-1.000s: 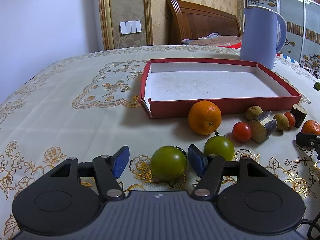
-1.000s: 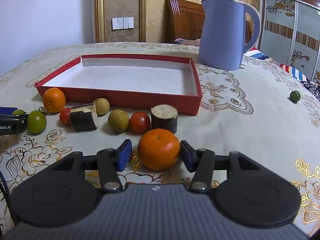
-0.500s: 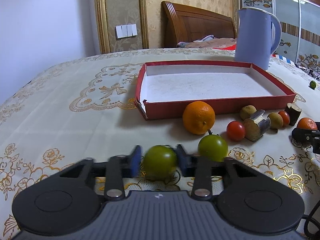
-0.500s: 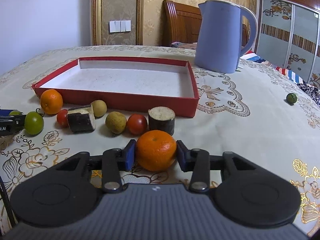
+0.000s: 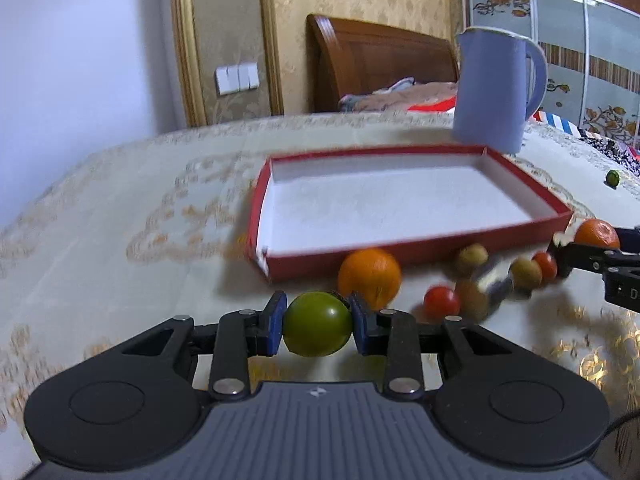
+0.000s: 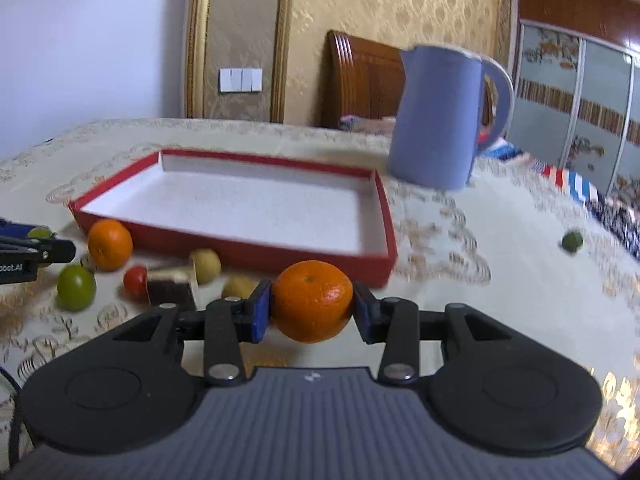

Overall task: Organize fruits
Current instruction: 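Carry both fruits into the tray and open both tools to release them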

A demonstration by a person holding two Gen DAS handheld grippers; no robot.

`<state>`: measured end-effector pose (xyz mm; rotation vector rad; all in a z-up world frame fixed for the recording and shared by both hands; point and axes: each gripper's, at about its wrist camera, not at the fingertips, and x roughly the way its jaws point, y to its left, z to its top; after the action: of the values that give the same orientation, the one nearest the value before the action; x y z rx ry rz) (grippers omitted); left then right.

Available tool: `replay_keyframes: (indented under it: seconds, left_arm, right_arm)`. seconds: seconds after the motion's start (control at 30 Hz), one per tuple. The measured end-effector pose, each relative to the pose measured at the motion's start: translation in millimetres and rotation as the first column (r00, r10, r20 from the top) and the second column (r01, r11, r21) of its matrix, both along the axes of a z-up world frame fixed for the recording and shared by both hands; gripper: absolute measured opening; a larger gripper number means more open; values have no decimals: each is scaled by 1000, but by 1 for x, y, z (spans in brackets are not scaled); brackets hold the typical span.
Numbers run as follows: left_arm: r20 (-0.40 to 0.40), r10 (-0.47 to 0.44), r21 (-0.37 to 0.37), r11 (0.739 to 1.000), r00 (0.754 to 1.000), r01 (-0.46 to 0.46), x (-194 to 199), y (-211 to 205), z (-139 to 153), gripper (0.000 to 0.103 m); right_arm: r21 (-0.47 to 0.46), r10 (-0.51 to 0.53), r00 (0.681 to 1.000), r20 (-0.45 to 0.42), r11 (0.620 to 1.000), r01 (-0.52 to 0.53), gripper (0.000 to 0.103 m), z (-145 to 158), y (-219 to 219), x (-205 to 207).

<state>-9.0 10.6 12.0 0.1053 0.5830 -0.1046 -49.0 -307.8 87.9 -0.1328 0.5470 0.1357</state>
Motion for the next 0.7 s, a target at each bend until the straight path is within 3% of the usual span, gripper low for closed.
replay_keyframes:
  seconds: [0.27, 0.7]
  left_arm:
    - [-12, -21, -8, 1000, 1000, 21, 41, -18, 13, 33]
    - [-59, 23, -1, 1000, 998, -23, 116, -29, 9, 33]
  right_arm:
    - [-6, 1, 999, 37, 1000, -1, 40, 13, 10, 30]
    - [13, -66, 997, -43, 998, 67, 40, 3, 14, 116]
